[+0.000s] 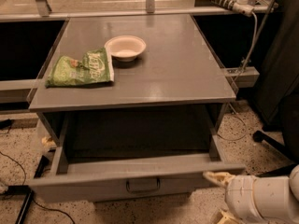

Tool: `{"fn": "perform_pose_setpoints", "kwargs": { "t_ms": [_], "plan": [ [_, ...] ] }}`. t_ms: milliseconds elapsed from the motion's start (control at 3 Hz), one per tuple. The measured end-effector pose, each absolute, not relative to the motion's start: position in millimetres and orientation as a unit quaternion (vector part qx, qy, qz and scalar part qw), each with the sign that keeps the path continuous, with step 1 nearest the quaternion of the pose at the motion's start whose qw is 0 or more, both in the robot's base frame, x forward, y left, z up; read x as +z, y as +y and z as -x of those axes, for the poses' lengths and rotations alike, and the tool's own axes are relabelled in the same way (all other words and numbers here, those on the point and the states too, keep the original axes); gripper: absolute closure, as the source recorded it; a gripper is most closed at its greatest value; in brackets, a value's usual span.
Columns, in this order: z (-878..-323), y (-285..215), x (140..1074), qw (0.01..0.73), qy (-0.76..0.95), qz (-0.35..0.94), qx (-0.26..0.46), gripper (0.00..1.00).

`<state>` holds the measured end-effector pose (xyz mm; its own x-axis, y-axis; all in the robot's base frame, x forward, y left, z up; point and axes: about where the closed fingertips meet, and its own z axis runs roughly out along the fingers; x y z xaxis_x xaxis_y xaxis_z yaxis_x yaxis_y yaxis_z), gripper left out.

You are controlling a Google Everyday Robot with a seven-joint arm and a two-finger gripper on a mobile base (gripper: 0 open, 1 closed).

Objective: Close top drawer

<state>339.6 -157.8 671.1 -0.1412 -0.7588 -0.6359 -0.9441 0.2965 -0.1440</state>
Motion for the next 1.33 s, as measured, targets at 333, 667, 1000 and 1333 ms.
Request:
{"fn": "perform_pose_setpoints", "kwargs": {
  "t_ms": [333,667,1000,1333],
  "plan": [
    [-362,-140,670,0.327,0.725,0.585,0.157,0.19],
    [-386,-126,673,0.338,0.71,0.597,0.16,0.41],
    [-415,-117,677,0.344,0.7,0.607,0.15,0.65],
    [-468,-121,689,0.348,0.702,0.612,0.109,0.89]
  ]
}}
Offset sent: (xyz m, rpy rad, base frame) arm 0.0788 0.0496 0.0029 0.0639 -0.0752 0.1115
